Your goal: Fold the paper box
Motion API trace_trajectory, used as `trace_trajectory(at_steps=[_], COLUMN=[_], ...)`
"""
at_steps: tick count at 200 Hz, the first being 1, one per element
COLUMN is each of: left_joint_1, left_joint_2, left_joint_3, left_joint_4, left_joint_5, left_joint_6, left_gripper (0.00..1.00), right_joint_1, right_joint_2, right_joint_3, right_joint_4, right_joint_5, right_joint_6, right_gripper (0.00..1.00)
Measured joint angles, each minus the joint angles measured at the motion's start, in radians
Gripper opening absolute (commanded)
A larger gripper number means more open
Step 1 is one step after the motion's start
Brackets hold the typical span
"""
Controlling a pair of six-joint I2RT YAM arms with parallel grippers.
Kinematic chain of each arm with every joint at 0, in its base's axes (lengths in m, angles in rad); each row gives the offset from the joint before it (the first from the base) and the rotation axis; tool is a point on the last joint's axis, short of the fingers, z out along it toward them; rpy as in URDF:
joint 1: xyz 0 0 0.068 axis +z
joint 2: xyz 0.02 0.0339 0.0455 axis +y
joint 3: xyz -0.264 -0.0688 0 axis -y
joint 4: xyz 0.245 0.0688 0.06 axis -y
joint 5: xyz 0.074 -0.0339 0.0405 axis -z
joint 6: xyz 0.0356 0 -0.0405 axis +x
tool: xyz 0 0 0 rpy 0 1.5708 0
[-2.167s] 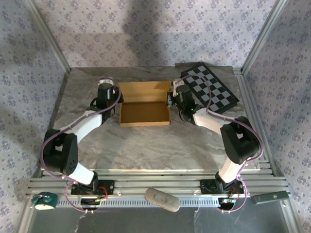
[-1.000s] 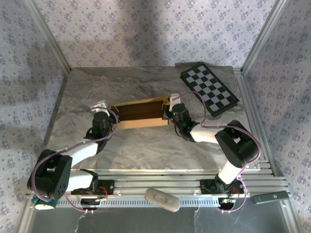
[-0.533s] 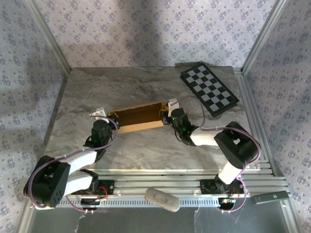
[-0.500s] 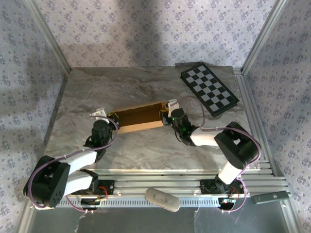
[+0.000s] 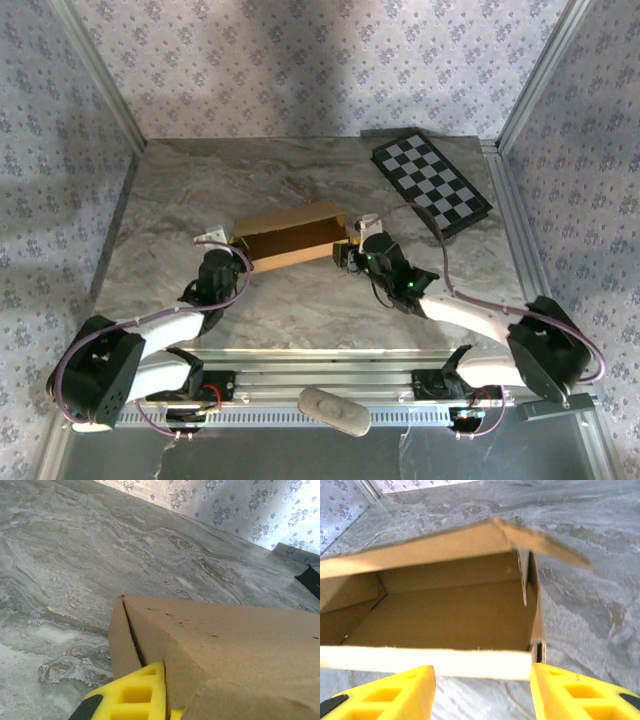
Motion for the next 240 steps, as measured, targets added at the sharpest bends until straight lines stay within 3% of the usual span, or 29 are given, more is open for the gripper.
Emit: trace_trajectory(at_steps=[47, 73, 93, 134, 180, 240], left_joint_1=[-0.005, -0.007, -0.008, -0.008, -0.008, -0.008], left_joint_2=[0.013, 0.016, 0.016, 0.016, 0.017, 0.056], left_joint_3=[0.020, 0.037, 0.038, 0.039, 0.050, 0.076], left_joint_4=[-0.014, -0.039, -0.043, -0.047, -0.064, -0.070], left_joint_5=[-0.005, -0.005, -0.004, 0.000, 0.008, 0.034], left_joint_6=[0.006, 0.021, 0.031, 0.047, 0.072, 0.098], left_gripper=[0.06, 0.06, 0.06, 0.06, 0.07, 0.09], right_joint_1=[0.050, 0.019, -0.083, -0.274, -0.278, -0.233], right_joint_2=[-0.285, -0.309, -0.217, 0.126, 0.404, 0.530], right_joint_3=[0.066, 0.224, 0.391, 0.749, 1.027, 1.076], right_joint_4=[-0.331, -0.505, -0.595, -0.730, -0.865, -0.943], right_joint_5=[0.047, 0.085, 0.062, -0.079, -0.234, -0.354], right_joint_6=[0.108, 0.157, 0.193, 0.308, 0.406, 0.466], right_gripper=[0.59, 0.59, 0.57, 0.53, 0.44, 0.36])
